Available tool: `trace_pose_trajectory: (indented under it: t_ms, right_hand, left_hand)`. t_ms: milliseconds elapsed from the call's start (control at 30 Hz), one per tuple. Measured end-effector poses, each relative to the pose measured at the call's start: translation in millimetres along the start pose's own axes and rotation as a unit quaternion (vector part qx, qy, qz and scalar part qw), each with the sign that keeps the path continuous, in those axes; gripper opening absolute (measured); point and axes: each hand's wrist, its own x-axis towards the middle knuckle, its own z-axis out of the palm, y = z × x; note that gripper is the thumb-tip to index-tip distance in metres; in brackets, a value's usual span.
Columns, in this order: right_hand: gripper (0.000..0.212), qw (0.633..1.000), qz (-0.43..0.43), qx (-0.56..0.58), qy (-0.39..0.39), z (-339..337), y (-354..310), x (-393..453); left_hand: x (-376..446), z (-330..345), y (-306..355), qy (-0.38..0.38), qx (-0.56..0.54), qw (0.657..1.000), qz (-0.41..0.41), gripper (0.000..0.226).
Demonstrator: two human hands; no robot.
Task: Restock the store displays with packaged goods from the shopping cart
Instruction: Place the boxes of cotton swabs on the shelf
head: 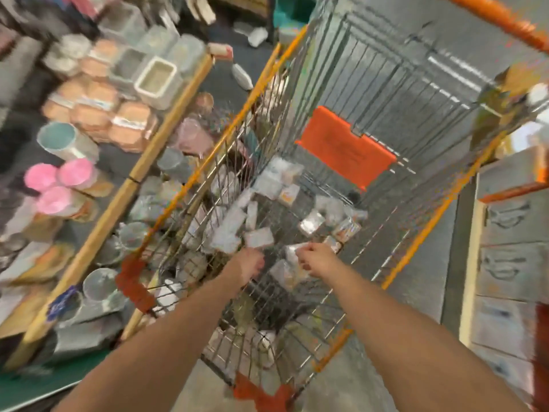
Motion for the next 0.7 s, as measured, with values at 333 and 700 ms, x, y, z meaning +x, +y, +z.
trace_pose_trajectory:
  t_ms: [333, 700]
  right_hand:
    - [0.04, 0.942, 0.106, -0.307, -0.09, -28, 53, 136]
    - [0.123, 0.905, 0.103, -0.392, -0.126, 28, 104, 176]
  left_hand:
    - [80, 33, -51, -0.038, -0.062, 0.996, -0.041, 0.023]
    - [110, 43, -81, 0.028, -0.167, 0.98, -0.104, 0.044]
